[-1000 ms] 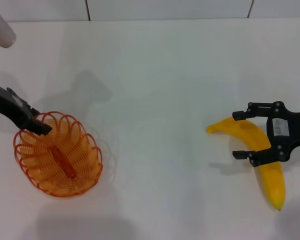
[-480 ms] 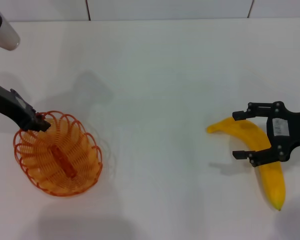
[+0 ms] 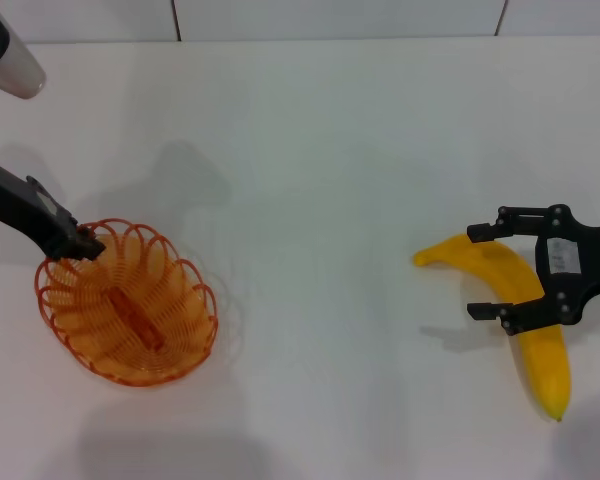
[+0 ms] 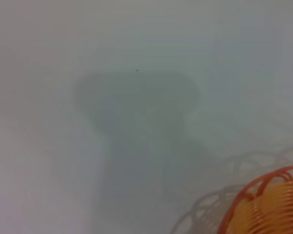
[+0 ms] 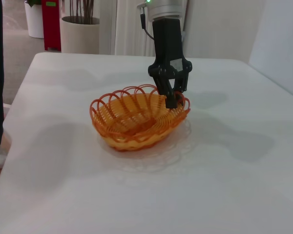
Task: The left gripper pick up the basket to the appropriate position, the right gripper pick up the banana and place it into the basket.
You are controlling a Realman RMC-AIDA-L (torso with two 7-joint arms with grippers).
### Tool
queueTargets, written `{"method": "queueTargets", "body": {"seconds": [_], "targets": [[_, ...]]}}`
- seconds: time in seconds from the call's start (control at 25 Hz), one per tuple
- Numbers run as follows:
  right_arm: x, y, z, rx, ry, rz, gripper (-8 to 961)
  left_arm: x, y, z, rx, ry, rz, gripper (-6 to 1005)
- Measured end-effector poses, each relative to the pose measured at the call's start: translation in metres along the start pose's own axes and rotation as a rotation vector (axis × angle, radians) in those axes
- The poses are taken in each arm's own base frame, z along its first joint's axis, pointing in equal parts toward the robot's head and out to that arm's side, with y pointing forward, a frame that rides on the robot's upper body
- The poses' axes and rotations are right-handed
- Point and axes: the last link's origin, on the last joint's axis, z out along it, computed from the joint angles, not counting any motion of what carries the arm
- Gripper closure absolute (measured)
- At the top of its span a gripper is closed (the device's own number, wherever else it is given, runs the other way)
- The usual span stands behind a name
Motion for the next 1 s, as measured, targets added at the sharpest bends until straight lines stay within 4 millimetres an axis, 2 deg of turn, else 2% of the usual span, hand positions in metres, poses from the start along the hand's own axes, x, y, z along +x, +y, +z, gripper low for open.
{"method": "queueTargets", "body": {"seconds": [1.0], "targets": [[0.0010, 0.0005, -0.0012, 0.002, 0.002, 0.002, 72, 0.0010, 0.0047, -0.0024, -0.035, 0.006, 0.002, 876]]}}
